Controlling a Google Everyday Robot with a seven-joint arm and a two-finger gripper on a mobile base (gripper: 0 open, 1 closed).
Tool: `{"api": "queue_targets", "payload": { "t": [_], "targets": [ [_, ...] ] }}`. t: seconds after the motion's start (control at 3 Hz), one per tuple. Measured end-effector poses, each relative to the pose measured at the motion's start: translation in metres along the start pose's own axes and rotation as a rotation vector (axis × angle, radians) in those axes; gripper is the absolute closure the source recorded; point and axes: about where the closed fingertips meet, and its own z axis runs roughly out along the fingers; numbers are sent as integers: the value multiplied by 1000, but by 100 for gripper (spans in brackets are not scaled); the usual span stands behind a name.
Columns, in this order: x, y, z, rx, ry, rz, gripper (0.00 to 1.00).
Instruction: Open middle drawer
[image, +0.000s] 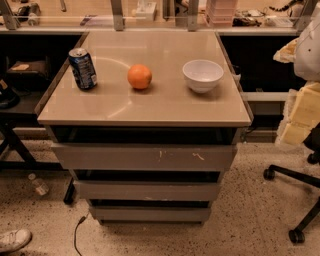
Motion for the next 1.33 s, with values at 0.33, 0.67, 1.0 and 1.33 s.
{"api": "queue_targets", "payload": {
  "t": [0.33,0.67,1.0,1.33],
  "targets": [
    [-1,0,-2,9,-10,-3,0],
    [0,19,16,-6,-16,-19,0],
    [-6,54,57,-10,-49,-74,0],
    [-5,86,125,-61,-46,-132,0]
  ]
}}
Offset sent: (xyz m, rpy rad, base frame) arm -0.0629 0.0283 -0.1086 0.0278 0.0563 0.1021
